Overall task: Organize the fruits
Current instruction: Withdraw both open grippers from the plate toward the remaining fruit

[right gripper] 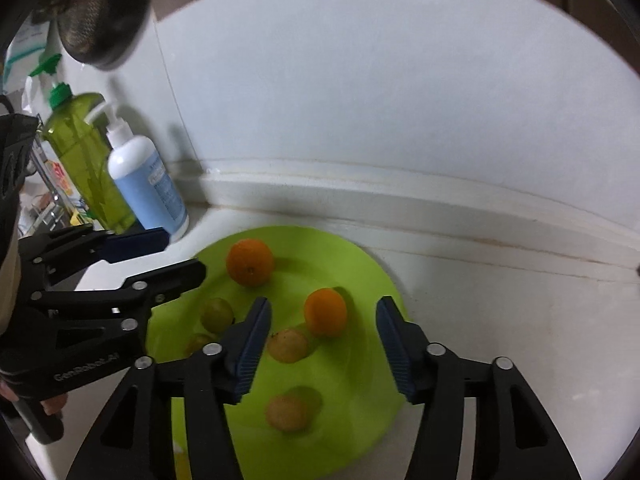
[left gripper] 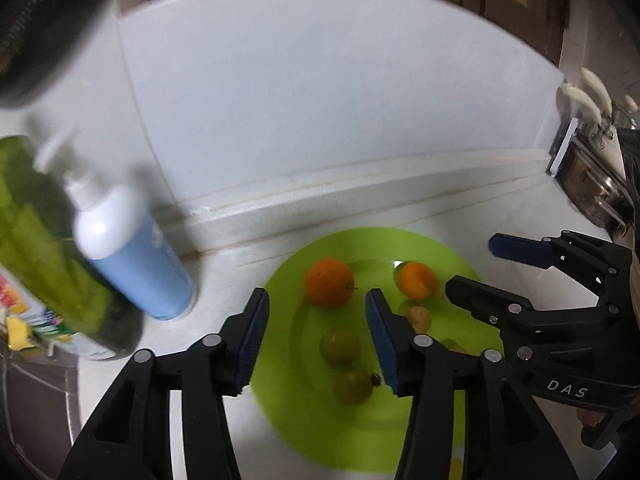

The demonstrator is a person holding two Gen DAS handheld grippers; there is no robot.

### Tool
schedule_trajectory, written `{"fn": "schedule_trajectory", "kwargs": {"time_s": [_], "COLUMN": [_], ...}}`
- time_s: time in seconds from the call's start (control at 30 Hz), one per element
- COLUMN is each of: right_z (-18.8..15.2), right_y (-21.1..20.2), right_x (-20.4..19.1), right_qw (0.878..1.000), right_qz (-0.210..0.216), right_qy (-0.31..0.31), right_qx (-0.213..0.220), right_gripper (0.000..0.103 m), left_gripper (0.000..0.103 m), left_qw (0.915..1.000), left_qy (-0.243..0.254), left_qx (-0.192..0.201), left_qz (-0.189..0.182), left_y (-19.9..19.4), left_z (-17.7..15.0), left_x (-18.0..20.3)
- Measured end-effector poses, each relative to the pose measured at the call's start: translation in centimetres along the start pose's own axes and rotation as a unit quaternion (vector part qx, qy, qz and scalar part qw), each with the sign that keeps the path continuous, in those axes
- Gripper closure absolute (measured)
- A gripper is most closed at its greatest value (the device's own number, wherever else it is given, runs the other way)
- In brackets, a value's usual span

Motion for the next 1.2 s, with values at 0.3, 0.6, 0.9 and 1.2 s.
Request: {"fn": "schedule_trajectory", "kwargs": {"time_s": [0.3,0.6,0.9,1.2], "right_z": [-0.3,-1.9,-5.0,-8.7], "right_y": [-7.5,-13.0,-16.1,-16.5], "right_x": [-1.0,-1.9,-3.0,-3.6], "right_qw": [0.997,0.991,0.988,0.991], "right_qz": [-0.033,-0.061,-0.063,-0.024], "right_qy": [-0.012,0.007,0.007,0.009], "right_qx": [0.072,0.121,0.139,0.131], "right_gripper": [0.017,0.009,0.009,0.009], "left_gripper": [0.040,0.032,0.023,0.018], "left_qw": [0.9981,0.9961,0.9942,0.9930], "left_qy": [-0.004,-0.017,-0.026,-0.043], "left_qx": [0.059,0.082,0.097,0.098], "left_qz": [0.016,0.025,0.040,0.050], "left_y": [-7.7,-13.3,-17.2,-18.4], "left_z": [-0.6,-3.2,-6.6,-11.0], "left_x": [0.7,1.2,2.3,3.9]}}
Point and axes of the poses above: each gripper's, at about its wrist camera, not at the fingertips, and y roughly the way its jaws point, x to its right, z to its top, the point moved 4 cm from there along y, roughly the way its jaws point, and after that the axes turned 3 degrees about z, right-handed, at the moved point
